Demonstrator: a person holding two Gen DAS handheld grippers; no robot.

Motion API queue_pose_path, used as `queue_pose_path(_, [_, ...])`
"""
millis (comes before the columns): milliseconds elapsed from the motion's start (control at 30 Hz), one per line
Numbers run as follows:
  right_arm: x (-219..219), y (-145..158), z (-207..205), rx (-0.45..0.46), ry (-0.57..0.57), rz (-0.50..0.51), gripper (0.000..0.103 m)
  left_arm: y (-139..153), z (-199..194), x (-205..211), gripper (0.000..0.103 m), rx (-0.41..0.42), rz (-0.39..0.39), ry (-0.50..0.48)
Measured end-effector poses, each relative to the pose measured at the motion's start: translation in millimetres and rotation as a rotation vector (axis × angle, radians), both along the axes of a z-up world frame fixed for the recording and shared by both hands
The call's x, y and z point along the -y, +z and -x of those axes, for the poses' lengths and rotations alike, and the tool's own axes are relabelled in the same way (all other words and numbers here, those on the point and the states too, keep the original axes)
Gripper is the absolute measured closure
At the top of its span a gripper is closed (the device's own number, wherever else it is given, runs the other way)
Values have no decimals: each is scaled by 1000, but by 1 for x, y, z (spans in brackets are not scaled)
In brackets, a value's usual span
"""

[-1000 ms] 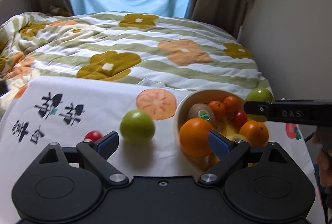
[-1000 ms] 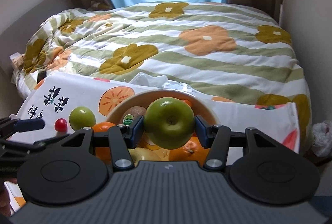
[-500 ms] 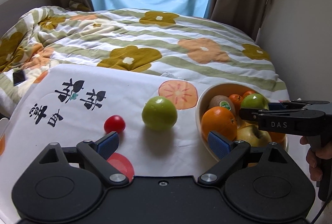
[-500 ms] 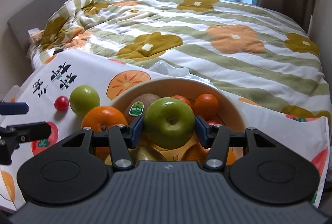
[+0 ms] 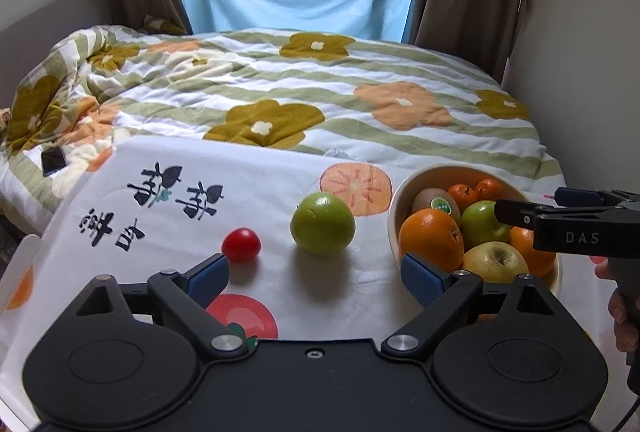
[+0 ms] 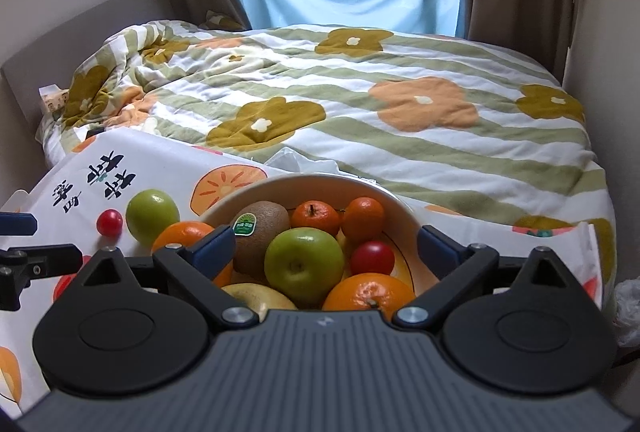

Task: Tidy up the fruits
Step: 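Withdraw both tools from the bowl toward the remaining tomato and apple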

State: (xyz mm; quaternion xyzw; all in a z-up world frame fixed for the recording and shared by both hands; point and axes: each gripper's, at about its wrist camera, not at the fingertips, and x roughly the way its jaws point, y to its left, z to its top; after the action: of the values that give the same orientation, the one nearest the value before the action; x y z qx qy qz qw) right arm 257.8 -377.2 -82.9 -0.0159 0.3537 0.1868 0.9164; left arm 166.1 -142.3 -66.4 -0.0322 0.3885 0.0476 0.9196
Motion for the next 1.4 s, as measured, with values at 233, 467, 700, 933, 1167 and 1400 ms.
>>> queue_pose_path(233, [-6, 21, 20, 6, -22, -6, 0, 20, 20, -9, 8, 47, -24, 11])
queue_pose_path(467, [-22, 46, 46, 17, -27, -27, 0, 42, 53, -33, 8, 106, -45, 42])
queue_pose_path(700, [-53, 68, 75, 17, -39, -50, 0, 52, 79, -72, 8, 138, -36, 86])
queue_pose_path(933, [-89, 72, 96, -12, -66, -53, 0, 51, 83, -106, 8, 153, -19, 53])
queue_pose_path(1167, [-120, 65, 98, -53, -169, -65, 0, 46, 59, -129, 8, 151, -39, -94])
queue_pose_path(1400, [-140, 50, 88, -96, -280, -89, 0, 27, 27, -142, 8, 138, -63, -311])
